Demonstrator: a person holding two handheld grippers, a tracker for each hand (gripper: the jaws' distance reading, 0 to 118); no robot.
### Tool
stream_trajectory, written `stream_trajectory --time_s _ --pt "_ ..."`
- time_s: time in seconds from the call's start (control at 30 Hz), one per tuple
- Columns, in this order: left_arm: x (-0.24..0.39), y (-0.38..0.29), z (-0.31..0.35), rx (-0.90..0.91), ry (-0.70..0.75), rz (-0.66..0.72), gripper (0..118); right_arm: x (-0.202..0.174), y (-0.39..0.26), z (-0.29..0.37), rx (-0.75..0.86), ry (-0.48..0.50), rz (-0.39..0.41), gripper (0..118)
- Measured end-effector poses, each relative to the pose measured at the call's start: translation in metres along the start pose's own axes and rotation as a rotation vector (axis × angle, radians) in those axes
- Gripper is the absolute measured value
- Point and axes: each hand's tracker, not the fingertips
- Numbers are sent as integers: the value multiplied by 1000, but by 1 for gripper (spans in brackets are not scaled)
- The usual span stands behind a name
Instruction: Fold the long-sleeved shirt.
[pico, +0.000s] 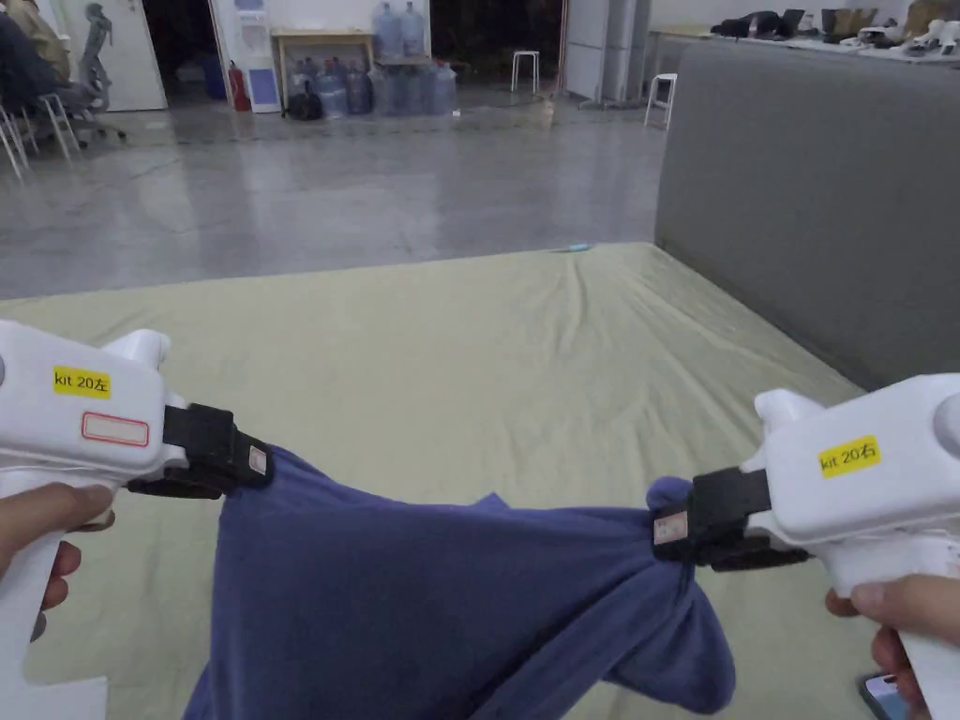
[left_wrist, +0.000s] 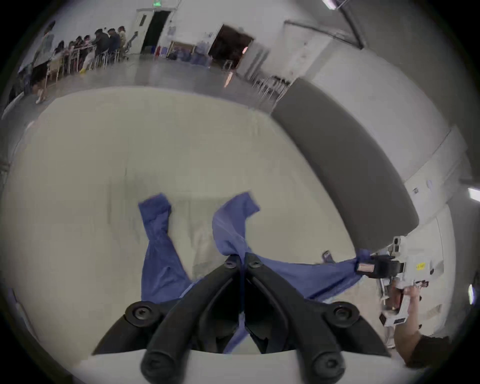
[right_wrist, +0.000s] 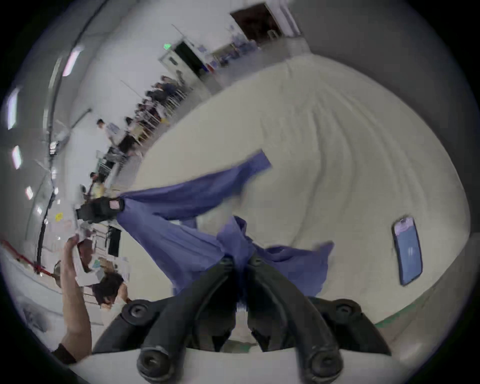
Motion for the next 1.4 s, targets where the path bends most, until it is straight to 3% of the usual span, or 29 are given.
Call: stream_trajectory --time_s 0.13,0.37,0.5,0.6,0.67,0.77,0.87,1.07,1.27,1.4 --pt "19 32 30 66 5 -16 0 -57 56 29 101 -29 155 1" --pt "11 141 83 349 -16 179 0 -146 191 59 288 -122 325 1" --pt "37 214 111 480 116 46 0 -196 259 68 399 -185 380 1" --pt "54 249 128 574 197 -8 0 -235 290 66 504 -309 557 1" --pt "57 270 138 623 228 -1 0 -250 299 67 539 -347 577 1" --pt "63 283 147 650 208 -16 0 -259 317 55 531 -411 543 1" --pt "58 272 133 639 261 -93 0 -242 309 30 522 -434 618 1" --pt "-12 199 29 318 338 -63 0 -152 249 -85 284 -393 641 1" --pt "-95 47 -82 -20 336 24 0 -48 124 -210 42 -343 561 1" --pt "-123 -44 -110 -145 299 135 0 -11 36 -239 -102 -318 520 1"
